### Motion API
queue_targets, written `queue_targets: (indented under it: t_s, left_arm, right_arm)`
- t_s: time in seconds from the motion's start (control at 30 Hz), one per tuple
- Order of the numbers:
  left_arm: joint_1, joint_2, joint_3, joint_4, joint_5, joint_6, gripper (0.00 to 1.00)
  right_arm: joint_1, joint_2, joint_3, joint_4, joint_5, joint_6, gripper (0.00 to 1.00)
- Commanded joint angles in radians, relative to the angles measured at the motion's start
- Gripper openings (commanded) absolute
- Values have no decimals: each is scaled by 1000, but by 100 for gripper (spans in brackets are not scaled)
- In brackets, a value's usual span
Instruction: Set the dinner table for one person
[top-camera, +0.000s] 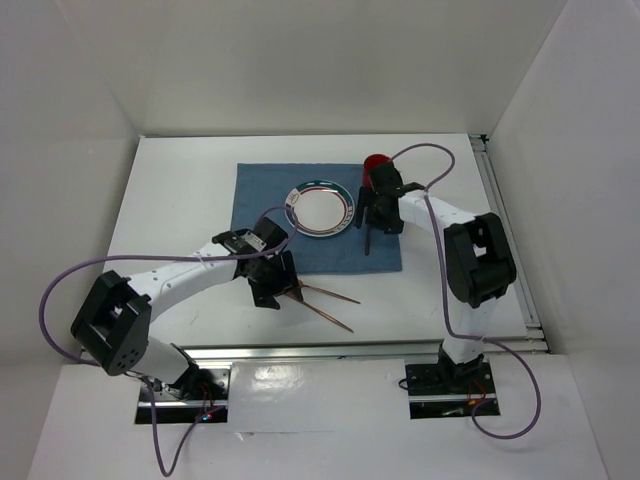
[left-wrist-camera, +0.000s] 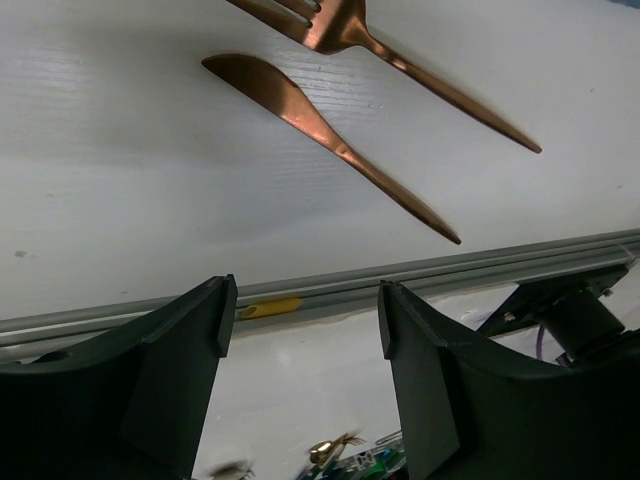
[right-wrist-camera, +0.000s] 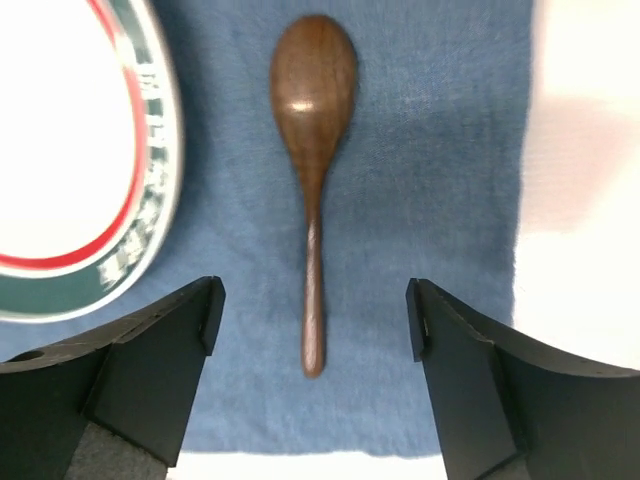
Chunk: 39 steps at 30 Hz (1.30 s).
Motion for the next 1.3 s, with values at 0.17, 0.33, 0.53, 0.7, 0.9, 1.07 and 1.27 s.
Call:
queue_targets:
  t_s: [0.17, 0.33, 0.53, 0.7, 0.9, 1.07, 1.27]
  left_arm:
    - [2, -29, 51, -65, -79, -86, 74]
    - [100, -111, 91, -173, -161, -95, 74]
    - [287, -202, 111, -220, -162, 3, 74]
    - [372, -221, 120, -230, -140, 46, 74]
    - [381, -250, 53, -202, -100, 46, 74]
    - [390, -261, 37, -202, -100, 46, 74]
    - [399, -270, 71, -222, -120, 46, 74]
  right_arm:
    - [175, -317, -142, 14, 36, -151, 82]
    - [365, -380, -262, 5, -48, -243, 77]
    - [588, -364, -348, -7, -142, -311, 71]
    - [662, -275, -348, -7, -96, -311, 66]
    - [709, -186, -337, 15, -85, -300, 56]
    - [728, -143, -319, 15, -58, -279, 27]
    - [778, -230, -274, -47, -26, -326, 0]
